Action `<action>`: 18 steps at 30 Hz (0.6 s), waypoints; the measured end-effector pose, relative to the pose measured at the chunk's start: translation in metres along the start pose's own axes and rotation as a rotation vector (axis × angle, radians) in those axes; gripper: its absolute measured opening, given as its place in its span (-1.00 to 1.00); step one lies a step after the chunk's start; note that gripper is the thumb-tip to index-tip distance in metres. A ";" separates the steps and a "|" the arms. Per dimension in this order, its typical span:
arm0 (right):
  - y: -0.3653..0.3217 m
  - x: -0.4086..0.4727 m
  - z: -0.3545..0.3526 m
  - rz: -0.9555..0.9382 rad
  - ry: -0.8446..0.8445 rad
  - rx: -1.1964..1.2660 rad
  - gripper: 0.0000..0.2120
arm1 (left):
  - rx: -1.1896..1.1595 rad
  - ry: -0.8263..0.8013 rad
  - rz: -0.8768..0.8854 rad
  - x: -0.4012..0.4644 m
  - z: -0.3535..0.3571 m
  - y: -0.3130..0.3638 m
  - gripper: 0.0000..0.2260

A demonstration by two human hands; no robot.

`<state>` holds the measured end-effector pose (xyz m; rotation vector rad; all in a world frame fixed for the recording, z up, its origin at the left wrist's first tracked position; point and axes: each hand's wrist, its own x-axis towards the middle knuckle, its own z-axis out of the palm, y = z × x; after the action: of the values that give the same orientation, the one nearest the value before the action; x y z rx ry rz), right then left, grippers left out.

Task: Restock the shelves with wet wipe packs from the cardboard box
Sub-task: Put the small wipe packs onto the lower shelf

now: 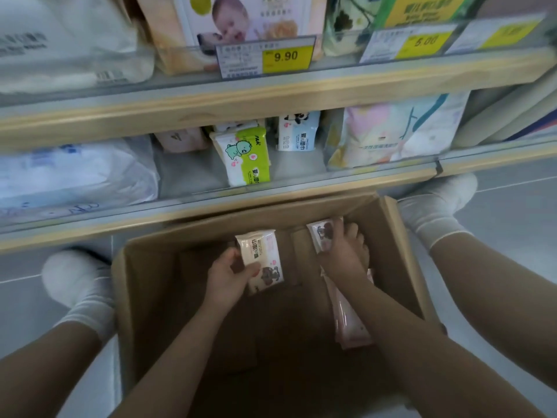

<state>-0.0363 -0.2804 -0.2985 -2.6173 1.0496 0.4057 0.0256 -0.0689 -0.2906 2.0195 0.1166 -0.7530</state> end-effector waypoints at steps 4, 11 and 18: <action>-0.003 -0.019 -0.022 -0.065 0.042 0.147 -0.30 | -0.003 0.014 0.028 -0.011 -0.009 0.016 -0.80; -0.014 -0.049 -0.071 -0.113 0.090 0.157 -0.25 | -0.059 0.069 0.131 -0.035 -0.030 0.054 -0.83; -0.024 -0.071 -0.113 -0.275 0.109 0.298 -0.25 | -0.077 0.093 0.229 -0.057 -0.054 0.088 -0.83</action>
<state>-0.0514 -0.2610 -0.1657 -2.4843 0.7012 0.0395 0.0371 -0.0615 -0.1729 1.9542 -0.0319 -0.5033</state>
